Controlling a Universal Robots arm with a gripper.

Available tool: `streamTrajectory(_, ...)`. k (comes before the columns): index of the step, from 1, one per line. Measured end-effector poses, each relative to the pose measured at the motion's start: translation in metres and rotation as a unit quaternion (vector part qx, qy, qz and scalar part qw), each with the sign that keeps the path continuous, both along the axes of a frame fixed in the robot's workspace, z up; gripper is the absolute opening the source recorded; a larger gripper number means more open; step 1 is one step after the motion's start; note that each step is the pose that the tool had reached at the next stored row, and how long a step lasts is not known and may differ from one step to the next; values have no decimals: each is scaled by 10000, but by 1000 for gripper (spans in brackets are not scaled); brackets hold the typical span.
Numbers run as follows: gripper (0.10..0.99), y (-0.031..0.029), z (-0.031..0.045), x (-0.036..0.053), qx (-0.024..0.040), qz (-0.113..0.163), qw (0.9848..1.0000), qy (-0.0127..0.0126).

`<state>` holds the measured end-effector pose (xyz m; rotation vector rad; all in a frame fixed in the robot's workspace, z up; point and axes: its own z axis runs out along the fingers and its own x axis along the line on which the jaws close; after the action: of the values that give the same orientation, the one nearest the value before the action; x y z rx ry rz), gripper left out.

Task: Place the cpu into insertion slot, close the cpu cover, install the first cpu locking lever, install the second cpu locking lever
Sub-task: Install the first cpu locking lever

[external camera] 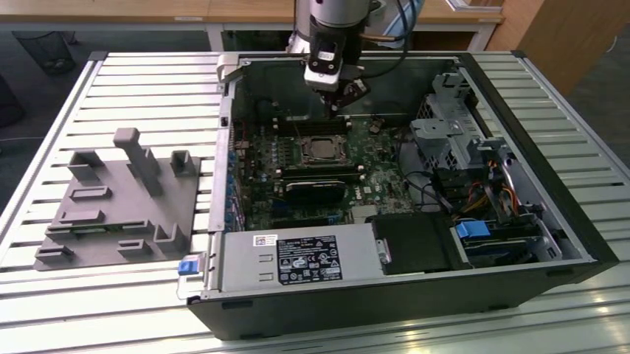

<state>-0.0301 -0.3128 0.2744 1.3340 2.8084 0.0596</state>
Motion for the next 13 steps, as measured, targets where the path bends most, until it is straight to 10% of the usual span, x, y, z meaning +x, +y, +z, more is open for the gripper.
streamTrajectory(6,106,0,-3,0,0,547,9985,0)
streamTrajectory(13,106,0,-4,0,0,1179,9930,0)
